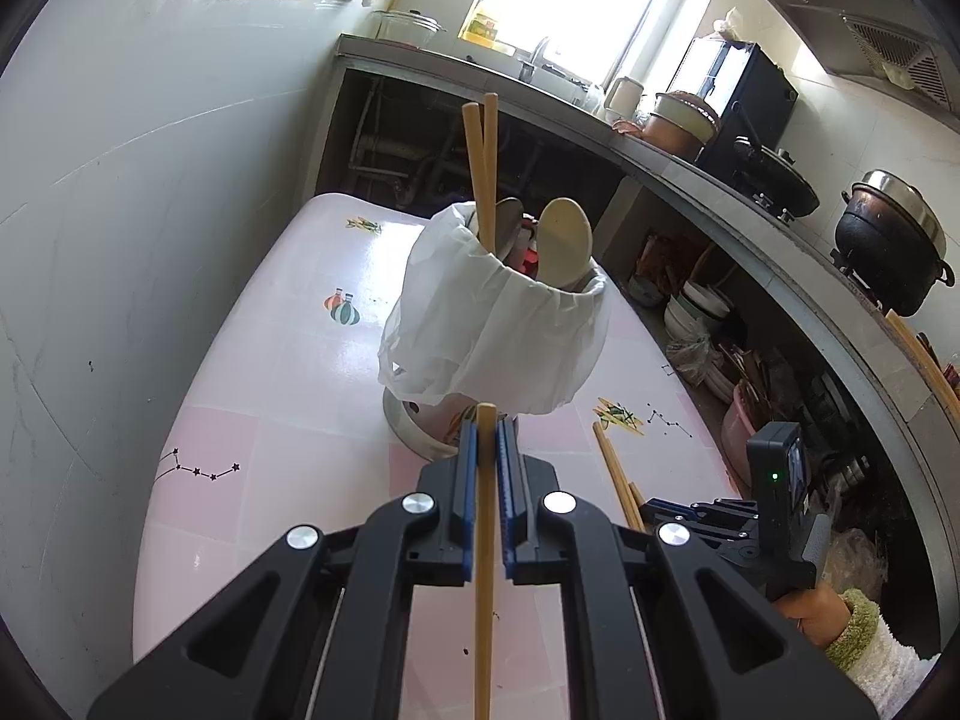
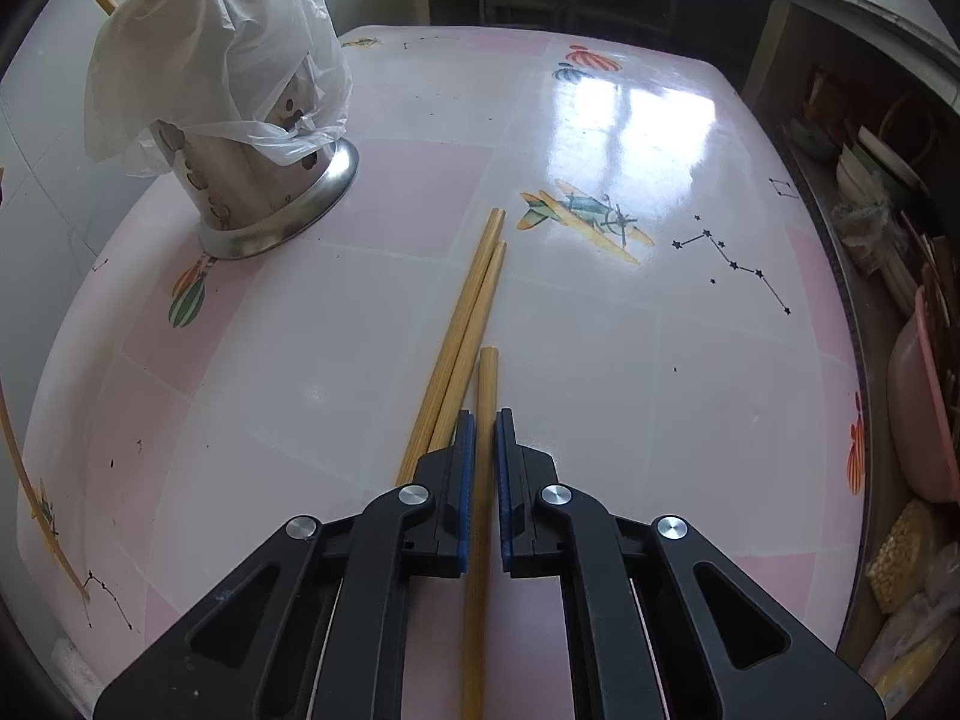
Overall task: Organize utensils
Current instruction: 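Lift the wooden chopsticks in both tools up over the bagged holder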
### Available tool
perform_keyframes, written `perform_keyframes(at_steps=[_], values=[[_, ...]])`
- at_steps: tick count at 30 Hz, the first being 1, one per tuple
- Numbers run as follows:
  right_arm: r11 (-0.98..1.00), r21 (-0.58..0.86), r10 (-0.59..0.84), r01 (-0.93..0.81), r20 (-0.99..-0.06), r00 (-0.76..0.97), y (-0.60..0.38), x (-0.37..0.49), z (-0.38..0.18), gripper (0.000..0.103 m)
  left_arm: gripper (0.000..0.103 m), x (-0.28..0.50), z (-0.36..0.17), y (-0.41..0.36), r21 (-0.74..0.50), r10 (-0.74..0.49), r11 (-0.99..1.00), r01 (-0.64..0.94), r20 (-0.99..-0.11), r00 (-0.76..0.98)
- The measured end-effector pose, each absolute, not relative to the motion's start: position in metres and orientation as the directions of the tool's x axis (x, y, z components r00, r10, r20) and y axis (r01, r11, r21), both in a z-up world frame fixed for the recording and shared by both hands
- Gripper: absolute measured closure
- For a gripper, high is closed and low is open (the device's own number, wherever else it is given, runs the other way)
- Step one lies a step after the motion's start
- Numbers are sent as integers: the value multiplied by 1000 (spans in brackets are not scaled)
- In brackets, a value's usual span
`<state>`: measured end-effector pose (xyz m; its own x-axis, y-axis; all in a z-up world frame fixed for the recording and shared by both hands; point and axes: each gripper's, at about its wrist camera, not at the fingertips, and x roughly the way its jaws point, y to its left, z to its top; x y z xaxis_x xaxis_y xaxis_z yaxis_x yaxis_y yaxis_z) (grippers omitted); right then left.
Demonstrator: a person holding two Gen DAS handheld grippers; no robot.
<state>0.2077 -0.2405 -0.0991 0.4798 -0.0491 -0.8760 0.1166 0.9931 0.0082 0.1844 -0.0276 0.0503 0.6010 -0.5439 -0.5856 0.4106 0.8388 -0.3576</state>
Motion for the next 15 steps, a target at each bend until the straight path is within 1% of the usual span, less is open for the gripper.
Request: perform_keyframes(at_steps=[3,7,15], values=[[989,31,-43,142,-870,491,-244,205,-87,98,97,184,50,-24,-375,-560,828,416,-569,602],[986,41,-56,164,-837,544,-248,192,-49,98,97,184,50,-17,-399,-586,811,429,-543,602],[971,195,40,138,-701,712,-249,163,42,98,97,181,67,-10,-422,-618,785,453,-485,619]])
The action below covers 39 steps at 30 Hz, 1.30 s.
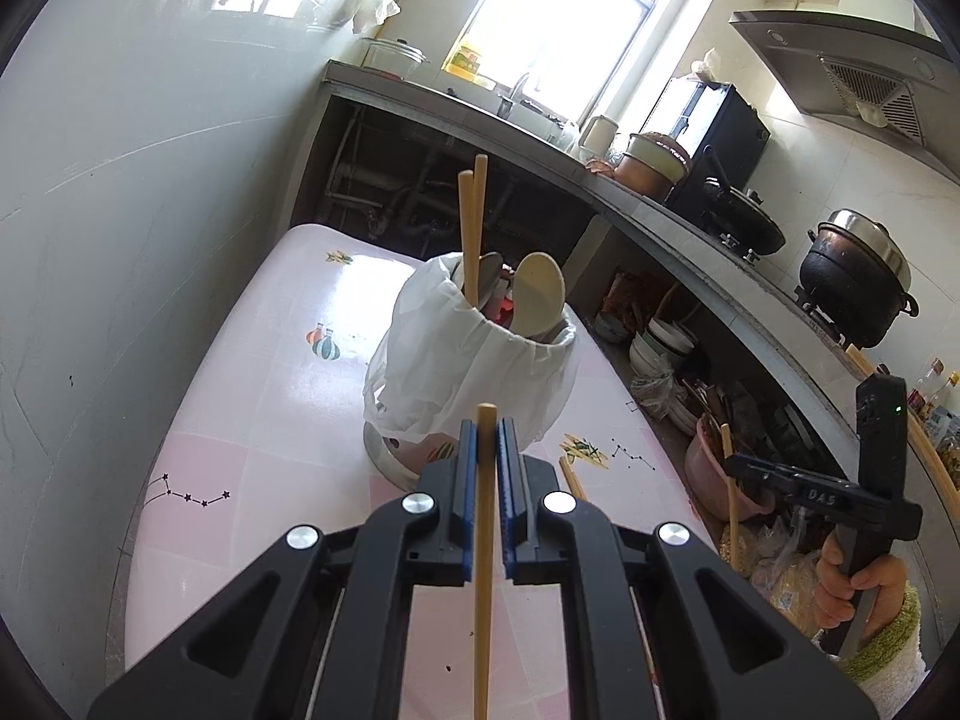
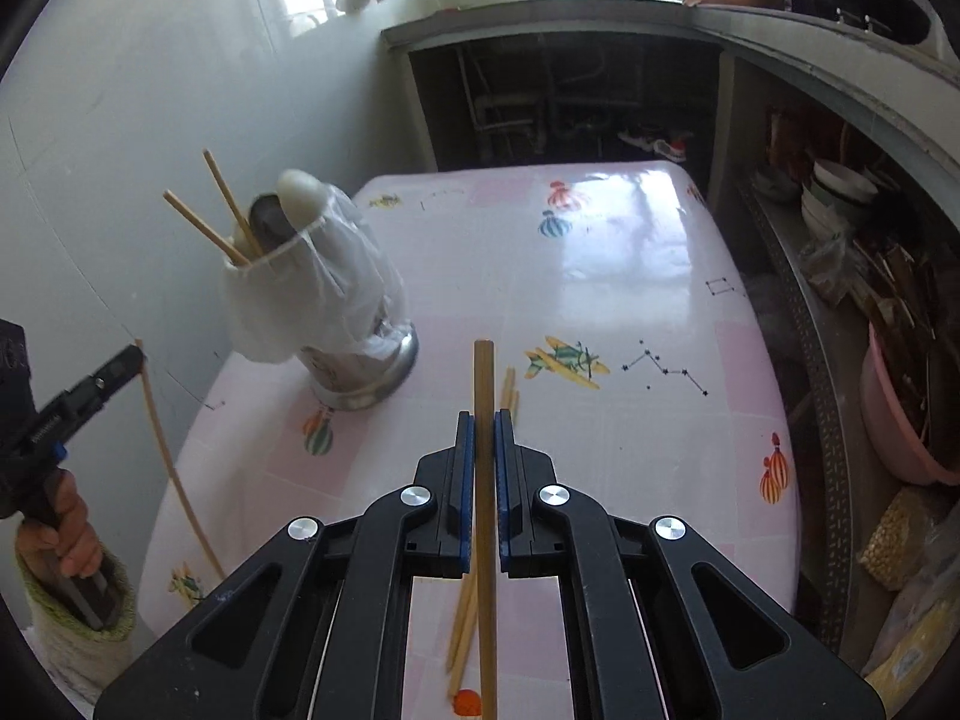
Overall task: Organize utensils
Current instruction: 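Lift the wooden chopsticks in both tools up over the bagged holder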
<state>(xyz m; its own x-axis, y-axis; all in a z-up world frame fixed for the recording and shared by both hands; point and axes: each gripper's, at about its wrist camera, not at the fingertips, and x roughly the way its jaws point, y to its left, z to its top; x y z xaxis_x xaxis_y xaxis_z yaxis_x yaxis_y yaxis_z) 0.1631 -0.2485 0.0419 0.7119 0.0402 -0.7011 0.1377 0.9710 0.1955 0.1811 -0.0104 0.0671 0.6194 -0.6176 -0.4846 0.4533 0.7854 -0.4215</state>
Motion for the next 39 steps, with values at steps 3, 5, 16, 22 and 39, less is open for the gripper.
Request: perform_keyframes(at_steps=[3,5,16,22,39], values=[[969,222,66,107,-652,755,-242,160,62,98,97,178,79,-6,-424,-623,780,461,-448,642],[965,247,93,86,-632,769,-240,159,67,98,97,178,90,-2,-421,-622,779,465,-422,659],[934,356,230,-25,-545,806,-225,162,73,98,97,170,205,6,-365,-619,761,536,-163,768],[922,386,263,-43,-539,800,-231,165,66,98,97,173,250,-3,-318,-565,788,527,-33,824],[887,462,303,-30,-532,791,-265,159,38,98,97,247,176,-82,-231,-490,863,450,-163,856]])
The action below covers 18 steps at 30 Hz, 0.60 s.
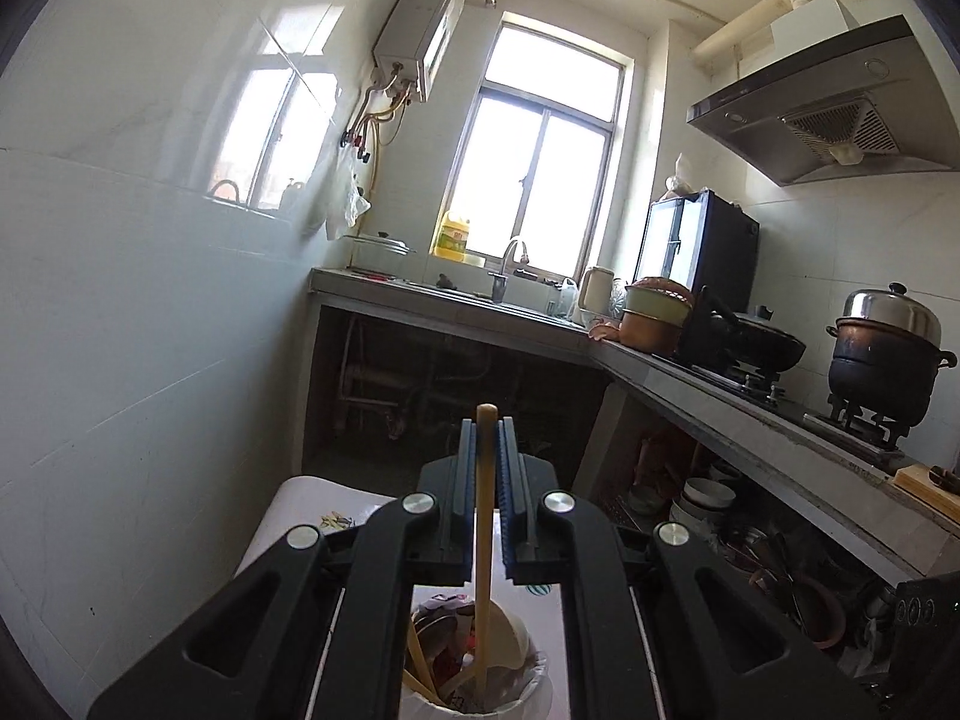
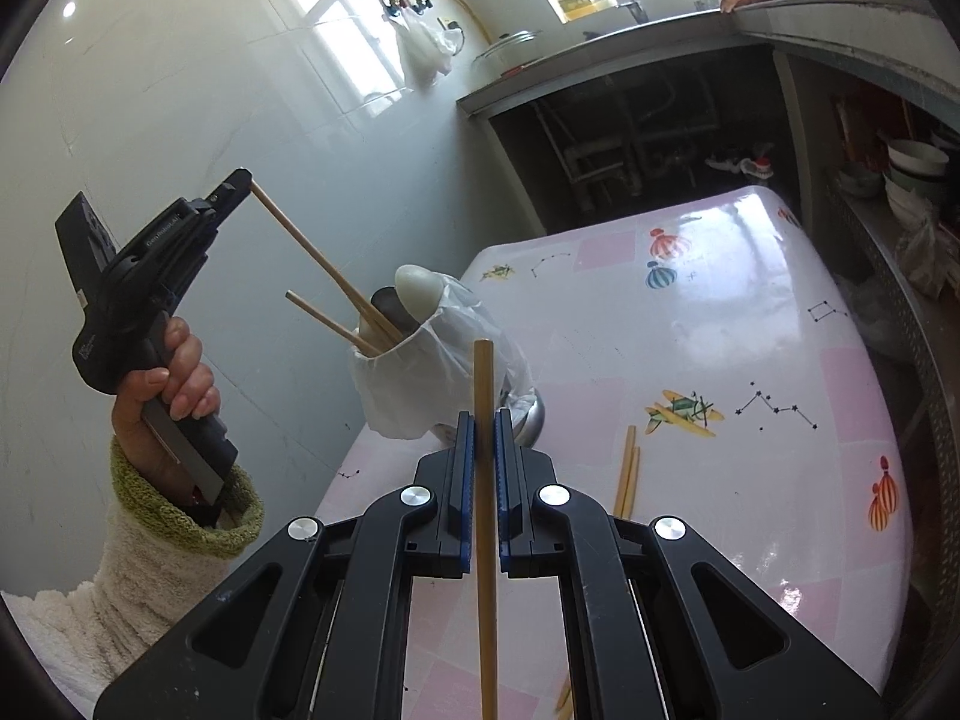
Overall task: Organize utensils
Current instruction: 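Lift the wooden chopsticks in both tools up over the bagged holder, then lower the chopstick into the holder and open the left tool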
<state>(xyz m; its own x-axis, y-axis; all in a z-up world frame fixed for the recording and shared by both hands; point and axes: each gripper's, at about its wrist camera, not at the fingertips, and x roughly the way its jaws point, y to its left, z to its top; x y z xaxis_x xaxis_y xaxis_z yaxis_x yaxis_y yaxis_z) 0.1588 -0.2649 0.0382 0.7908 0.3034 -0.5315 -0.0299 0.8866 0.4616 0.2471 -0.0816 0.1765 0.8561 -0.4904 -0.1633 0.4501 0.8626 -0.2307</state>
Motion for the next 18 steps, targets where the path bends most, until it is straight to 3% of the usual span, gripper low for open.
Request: perform_keyframes(at_steps=[12,18], values=[[862,505,335,-34,-519,786,-277,154,26,98,97,254,125,-117,-111,-445,894,435,-340,828],[864,501,330,-35,-513,792,-277,153,30,98,97,251,124,-113,-106,-440,895,432,-353,825]])
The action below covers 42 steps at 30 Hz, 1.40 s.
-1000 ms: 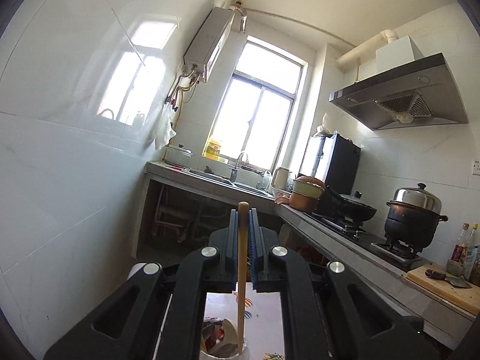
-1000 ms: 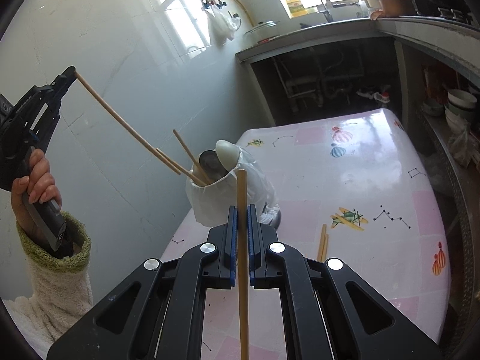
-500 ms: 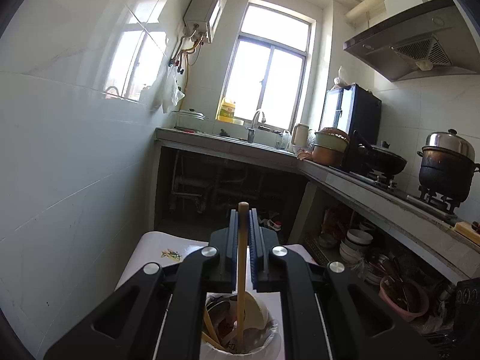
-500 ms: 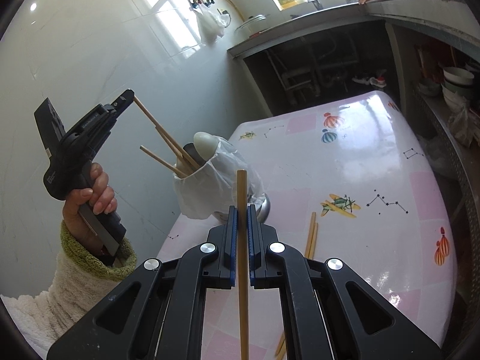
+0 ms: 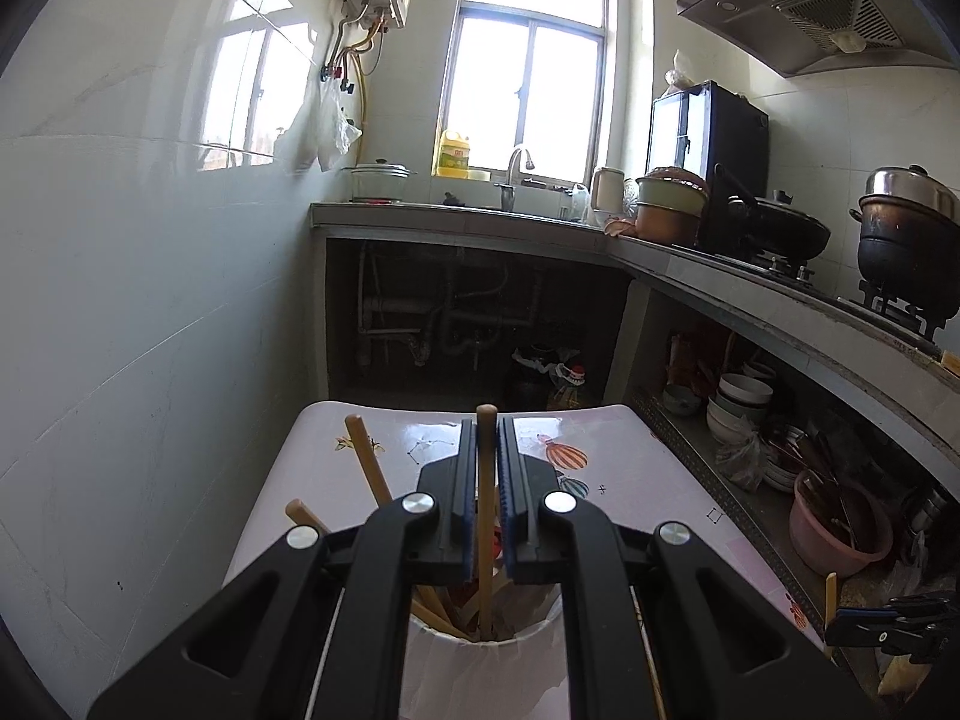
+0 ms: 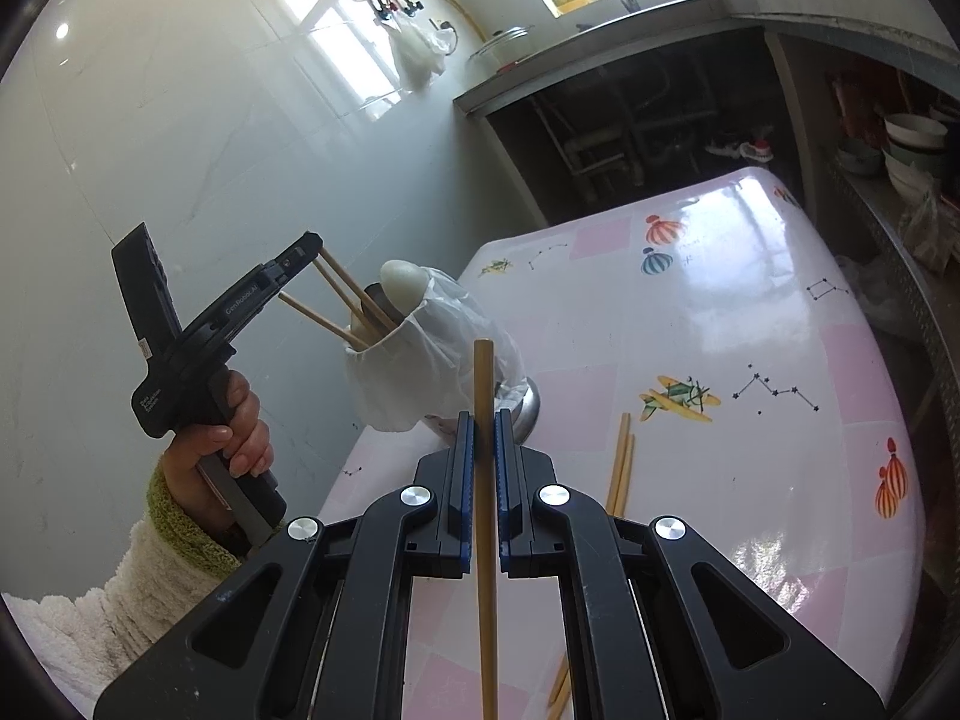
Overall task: Organize utensils
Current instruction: 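Lower the chopstick into the holder and open the left tool, then lower the chopstick into the holder and open the right tool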
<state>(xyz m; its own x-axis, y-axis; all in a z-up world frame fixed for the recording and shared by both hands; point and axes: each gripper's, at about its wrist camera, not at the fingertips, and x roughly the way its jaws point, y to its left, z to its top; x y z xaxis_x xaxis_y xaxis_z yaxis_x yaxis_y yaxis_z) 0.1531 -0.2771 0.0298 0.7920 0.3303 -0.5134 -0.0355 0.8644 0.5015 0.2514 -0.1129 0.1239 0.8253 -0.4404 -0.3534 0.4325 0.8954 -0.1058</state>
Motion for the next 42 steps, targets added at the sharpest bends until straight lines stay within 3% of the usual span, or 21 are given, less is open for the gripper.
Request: perform_keyframes(at_steps=[4,8,14,23,30,42], values=[[873,487,318,-39,-504,803,-276,150,39,98,95,244,130,-103,-136,-448,893,429,-352,822],[881,470,315,-53,-500,807,-272,155,48,98,68,228,133,-86,-155,-451,892,424,-329,830],[887,448,326,-115,-429,842,-260,181,85,98,45,204,124,-54,-171,-427,904,391,-334,841],[908,365,306,-205,-245,920,-232,234,172,98,28,166,92,-2,-204,-398,917,344,-382,834],[929,309,261,-203,-158,952,-214,275,199,98,24,153,71,18,-231,-403,914,333,-415,816],[965,198,218,-170,-252,943,-184,324,145,98,23,152,70,22,-190,-419,908,374,-384,823]])
